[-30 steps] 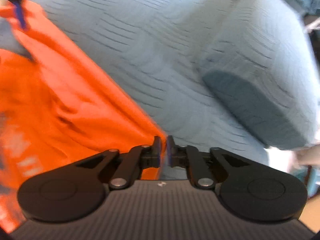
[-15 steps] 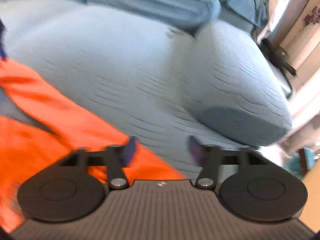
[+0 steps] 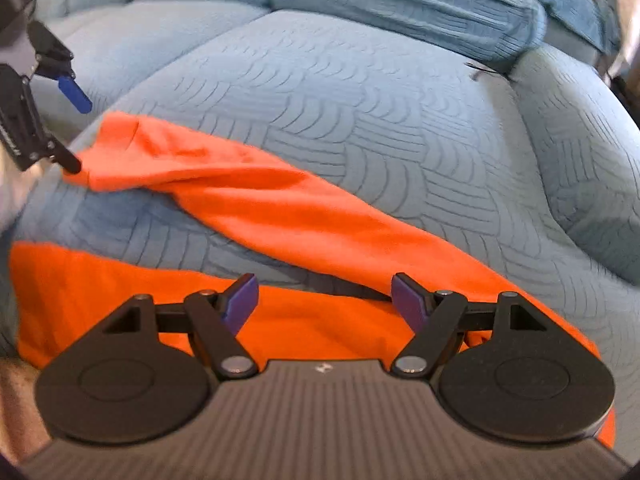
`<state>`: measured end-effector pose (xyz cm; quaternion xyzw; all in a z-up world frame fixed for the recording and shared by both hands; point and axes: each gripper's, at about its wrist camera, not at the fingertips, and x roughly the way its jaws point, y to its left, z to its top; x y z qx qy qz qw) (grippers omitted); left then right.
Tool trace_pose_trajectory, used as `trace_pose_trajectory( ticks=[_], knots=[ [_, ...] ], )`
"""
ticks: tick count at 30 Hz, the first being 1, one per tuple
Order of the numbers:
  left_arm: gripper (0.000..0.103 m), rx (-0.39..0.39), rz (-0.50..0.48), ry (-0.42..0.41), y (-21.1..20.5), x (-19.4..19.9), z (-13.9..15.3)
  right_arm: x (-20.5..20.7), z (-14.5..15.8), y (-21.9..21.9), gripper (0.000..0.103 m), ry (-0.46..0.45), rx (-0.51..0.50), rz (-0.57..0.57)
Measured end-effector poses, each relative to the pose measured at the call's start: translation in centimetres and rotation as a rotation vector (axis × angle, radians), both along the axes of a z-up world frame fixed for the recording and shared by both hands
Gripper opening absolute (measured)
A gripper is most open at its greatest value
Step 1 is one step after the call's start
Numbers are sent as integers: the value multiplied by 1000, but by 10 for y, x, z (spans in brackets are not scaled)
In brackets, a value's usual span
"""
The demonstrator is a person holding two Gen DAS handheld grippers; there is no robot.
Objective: Fold clothes
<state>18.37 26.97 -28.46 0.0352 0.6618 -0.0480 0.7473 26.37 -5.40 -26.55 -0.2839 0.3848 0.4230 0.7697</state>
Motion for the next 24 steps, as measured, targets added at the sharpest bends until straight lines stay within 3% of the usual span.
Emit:
trace_pose_trajectory(
  ticks=[3,7,9,15,17,20,22,23,24],
  knots=[
    [63,-58,145,-1,19,7,-3,5,-1,6,76,-15,-17,26],
    [44,-82,246,-18,36,14,-3,10,-3,12,76,-19,-19,52],
    [44,-95,291,-48,45,18,1,7,-2,16,76,-28,-22,77],
    [47,-232,469,-70,70,22,-2,-2,-12,25,76,-11,-43,149],
    [42,-251,536,-56,82,23,-10,-5,-17,29,76,-7,-50,164],
    [35,-230,552,-48,85,25,-15,-7,-29,38,73,-48,-93,140],
    [35,-228,564,-62,90,30,-11,-6,-39,46,48,-85,-155,117],
    [35,-234,570,-69,92,30,-10,-6,-44,49,41,-118,-186,110],
    [35,-242,577,-76,94,31,-8,-6,-50,52,25,-148,-219,105]
  ],
)
